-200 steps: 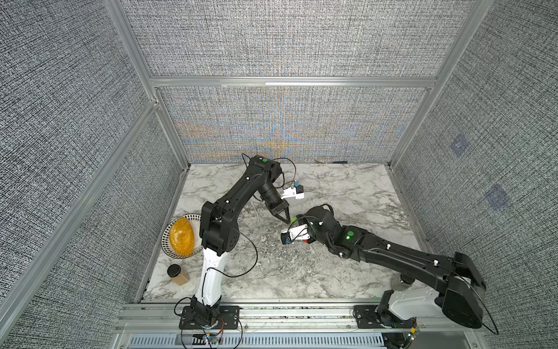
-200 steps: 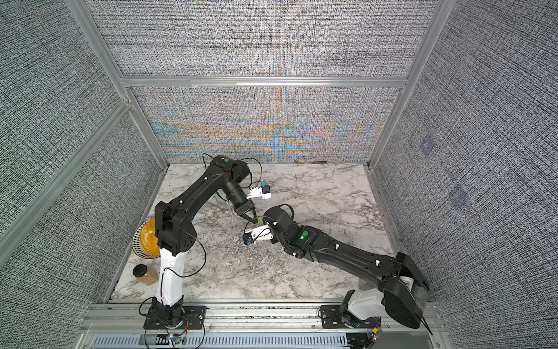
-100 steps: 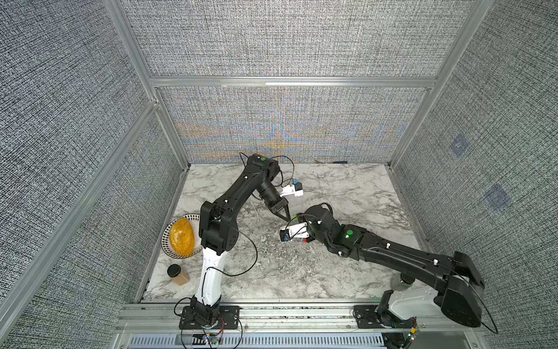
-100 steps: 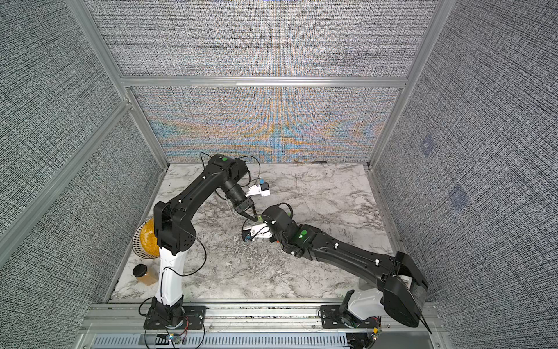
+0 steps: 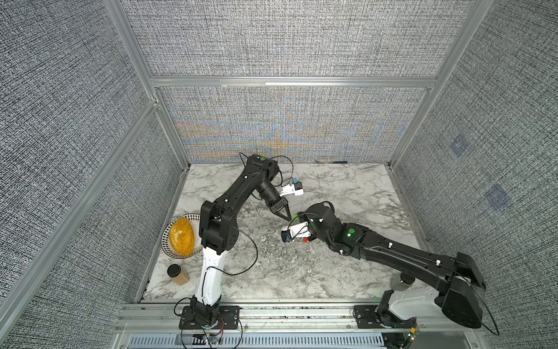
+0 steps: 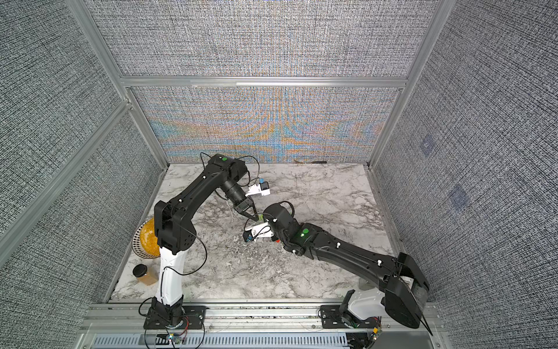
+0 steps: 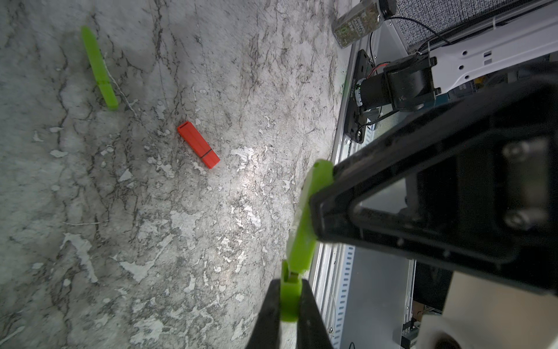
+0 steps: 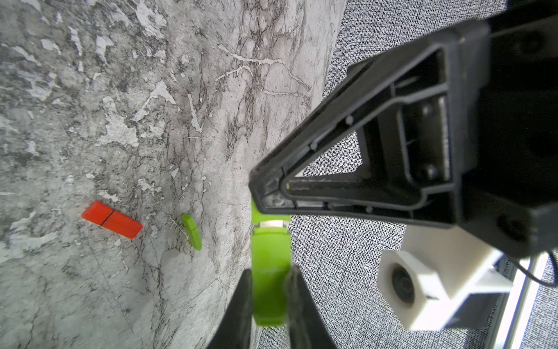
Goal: Close the usb drive cover
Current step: Close the cover of the USB drive.
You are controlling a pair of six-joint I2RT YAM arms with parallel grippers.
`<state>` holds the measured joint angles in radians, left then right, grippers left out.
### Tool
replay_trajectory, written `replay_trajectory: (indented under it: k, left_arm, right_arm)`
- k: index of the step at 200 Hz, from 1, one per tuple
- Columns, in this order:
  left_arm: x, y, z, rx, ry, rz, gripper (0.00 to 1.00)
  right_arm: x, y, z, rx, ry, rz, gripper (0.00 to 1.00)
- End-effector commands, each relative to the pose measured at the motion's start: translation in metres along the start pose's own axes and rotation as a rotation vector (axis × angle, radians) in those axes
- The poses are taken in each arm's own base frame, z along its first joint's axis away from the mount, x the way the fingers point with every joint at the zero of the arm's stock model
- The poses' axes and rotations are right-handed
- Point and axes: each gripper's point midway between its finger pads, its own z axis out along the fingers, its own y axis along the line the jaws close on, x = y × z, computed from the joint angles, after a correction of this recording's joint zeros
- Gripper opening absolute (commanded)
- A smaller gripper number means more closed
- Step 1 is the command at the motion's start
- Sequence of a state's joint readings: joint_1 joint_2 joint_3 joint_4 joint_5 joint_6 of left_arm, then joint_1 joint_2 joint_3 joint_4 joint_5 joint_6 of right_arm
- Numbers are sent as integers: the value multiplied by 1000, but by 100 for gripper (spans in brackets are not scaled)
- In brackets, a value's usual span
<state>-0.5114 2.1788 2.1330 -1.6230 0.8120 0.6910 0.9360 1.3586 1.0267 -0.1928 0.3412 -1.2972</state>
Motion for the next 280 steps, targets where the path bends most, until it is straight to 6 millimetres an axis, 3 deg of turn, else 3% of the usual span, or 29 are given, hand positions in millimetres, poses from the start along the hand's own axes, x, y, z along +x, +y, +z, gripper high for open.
replay_trajectory:
  k: [1, 45, 81, 168, 197, 238, 280]
  left_arm:
    - [4, -11, 1, 57, 12, -47, 0]
    - [1, -15, -3, 48, -3, -31, 0]
    - [-4, -8, -10, 30, -45, -69, 0]
    - [-2, -18, -9, 102, -39, -86, 0]
    - [2, -10, -10, 42, -13, -97, 0]
    - [-2, -18, -14, 57, -39, -68, 0]
    - [-5, -21, -19, 36, -57, -62, 0]
  right_arm:
    - [-31, -36, -5, 107, -149, 44, 0]
    - [-36, -47, -7, 113, -178, 93, 0]
    - [-32, -37, -7, 91, -170, 115, 0]
    - [-32, -27, -13, 96, -191, 13, 0]
    - [-32, -32, -15, 109, -187, 3, 0]
    - [-39, -44, -16, 98, -212, 27, 0]
    - [-35, -36, -14, 71, -199, 73, 0]
